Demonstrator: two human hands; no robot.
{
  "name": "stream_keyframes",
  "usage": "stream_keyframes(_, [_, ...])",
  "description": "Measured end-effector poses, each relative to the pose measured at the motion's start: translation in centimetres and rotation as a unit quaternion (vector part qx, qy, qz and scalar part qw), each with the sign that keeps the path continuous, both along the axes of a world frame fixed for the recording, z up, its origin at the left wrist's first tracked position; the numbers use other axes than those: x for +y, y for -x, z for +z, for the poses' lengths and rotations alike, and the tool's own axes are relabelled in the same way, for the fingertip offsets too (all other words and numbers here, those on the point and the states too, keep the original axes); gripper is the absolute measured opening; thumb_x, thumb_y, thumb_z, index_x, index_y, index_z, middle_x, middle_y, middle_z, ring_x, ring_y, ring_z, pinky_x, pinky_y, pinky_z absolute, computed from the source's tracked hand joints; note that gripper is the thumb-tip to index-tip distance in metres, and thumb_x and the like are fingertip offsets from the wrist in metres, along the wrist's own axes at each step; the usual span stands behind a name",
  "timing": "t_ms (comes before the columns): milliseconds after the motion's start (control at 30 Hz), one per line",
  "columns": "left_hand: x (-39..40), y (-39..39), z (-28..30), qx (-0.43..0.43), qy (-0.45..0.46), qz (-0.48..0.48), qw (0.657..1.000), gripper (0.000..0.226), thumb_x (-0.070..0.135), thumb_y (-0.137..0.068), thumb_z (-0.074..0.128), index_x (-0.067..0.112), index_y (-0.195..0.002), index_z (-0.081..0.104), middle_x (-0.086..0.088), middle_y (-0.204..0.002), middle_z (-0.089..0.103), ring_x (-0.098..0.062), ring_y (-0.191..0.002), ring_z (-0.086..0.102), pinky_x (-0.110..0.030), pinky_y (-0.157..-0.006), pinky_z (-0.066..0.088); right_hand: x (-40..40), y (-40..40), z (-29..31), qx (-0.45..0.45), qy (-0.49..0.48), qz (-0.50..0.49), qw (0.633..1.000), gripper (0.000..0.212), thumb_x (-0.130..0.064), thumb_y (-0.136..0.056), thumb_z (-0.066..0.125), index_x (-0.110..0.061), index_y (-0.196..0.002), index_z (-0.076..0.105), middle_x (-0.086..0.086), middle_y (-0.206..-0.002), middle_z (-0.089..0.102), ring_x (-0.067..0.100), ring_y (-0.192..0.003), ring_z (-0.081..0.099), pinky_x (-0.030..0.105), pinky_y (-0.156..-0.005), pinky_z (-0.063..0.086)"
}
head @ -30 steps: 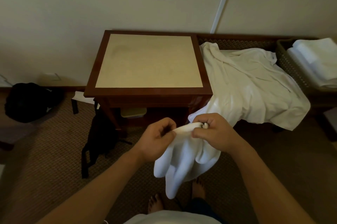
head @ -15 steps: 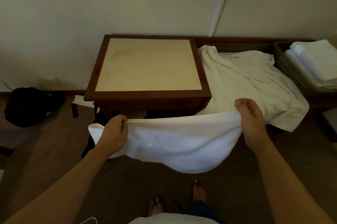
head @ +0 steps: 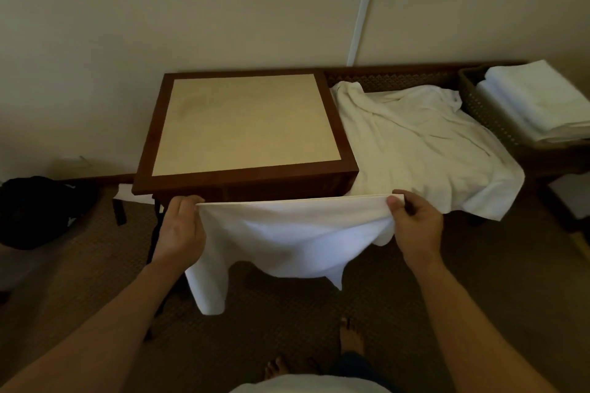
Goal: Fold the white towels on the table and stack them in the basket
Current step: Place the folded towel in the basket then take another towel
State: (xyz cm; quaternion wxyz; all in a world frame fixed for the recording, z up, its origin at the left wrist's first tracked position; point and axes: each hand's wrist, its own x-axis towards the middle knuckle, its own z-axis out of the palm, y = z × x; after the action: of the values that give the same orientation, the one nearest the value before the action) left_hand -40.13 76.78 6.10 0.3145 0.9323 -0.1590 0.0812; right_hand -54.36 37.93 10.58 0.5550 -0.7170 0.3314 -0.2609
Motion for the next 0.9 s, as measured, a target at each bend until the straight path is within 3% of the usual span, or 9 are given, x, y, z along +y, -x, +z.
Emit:
stream_keyframes(167, [0.7,-0.9,1.0,-0.115,-0.097,-0.068,0.986,0.022,0.016,-0.097,0.041,0.005,-0.098,0.06,-0.005,-0.088,0.053,-0.018,-0.064,0.053,-0.03,-0.048,0.047,-0.2,-0.8,0.6,-0.012,0.016,-0.006,1.0,0.006,-0.013,-0.096,0.069,-0.016,-0.099,0.073,-0.011,-0.09,0.07,-0.015,-0.079,0.062,0.002,-0.069,0.046])
stream_keyframes(233, [0.9,-1.5,1.3,-0.125,-0.134,-0.09,0.979,0.027,0.022,-0.096,0.04,0.006,-0.094,0.061,-0.004,-0.084,0.054,-0.018,-0.058,0.052,-0.03,-0.041,0.045,-0.5,-1.3,0.8,-0.014,0.021,-0.01,1.0,0.006,-0.014,-0.098,0.067,-0.018,-0.098,0.071,-0.011,-0.09,0.069,-0.013,-0.08,0.061,0.002,-0.071,0.045])
stream_keyframes(567, [-0.3,-4.7,1.6,-0.078,-0.15,-0.085,0.982,0.029,0.039,-0.094,0.038,0.024,-0.072,0.05,0.012,-0.057,0.046,-0.01,-0.043,0.044,-0.025,-0.041,0.042,-0.7,-3.9,-0.1,-0.015,0.036,-0.07,0.997,0.004,-0.023,-0.104,0.057,-0.021,-0.107,0.059,-0.009,-0.097,0.062,0.002,-0.092,0.059,0.017,-0.078,0.045])
stream_keyframes(767, [-1.4,-6.9,0.5,-0.026,-0.134,-0.076,0.988,0.038,0.051,-0.097,0.038,0.029,-0.069,0.051,0.012,-0.055,0.045,-0.004,-0.046,0.045,-0.027,-0.042,0.042,-2.3,-7.8,-3.1,0.022,0.073,-0.13,0.989,0.007,-0.02,-0.103,0.054,-0.016,-0.109,0.057,0.004,-0.104,0.062,0.019,-0.097,0.058,0.033,-0.085,0.048])
stream_keyframes(900, [-2.9,-13.1,2.2,-0.036,-0.182,-0.059,0.981,0.04,0.053,-0.094,0.041,0.026,-0.068,0.055,0.009,-0.058,0.051,-0.012,-0.05,0.052,-0.028,-0.045,0.042,-5.0,-14.5,-3.2,0.036,0.125,-0.104,0.986,0.011,-0.018,-0.103,0.055,-0.012,-0.112,0.058,0.004,-0.105,0.061,0.018,-0.096,0.056,0.031,-0.082,0.044])
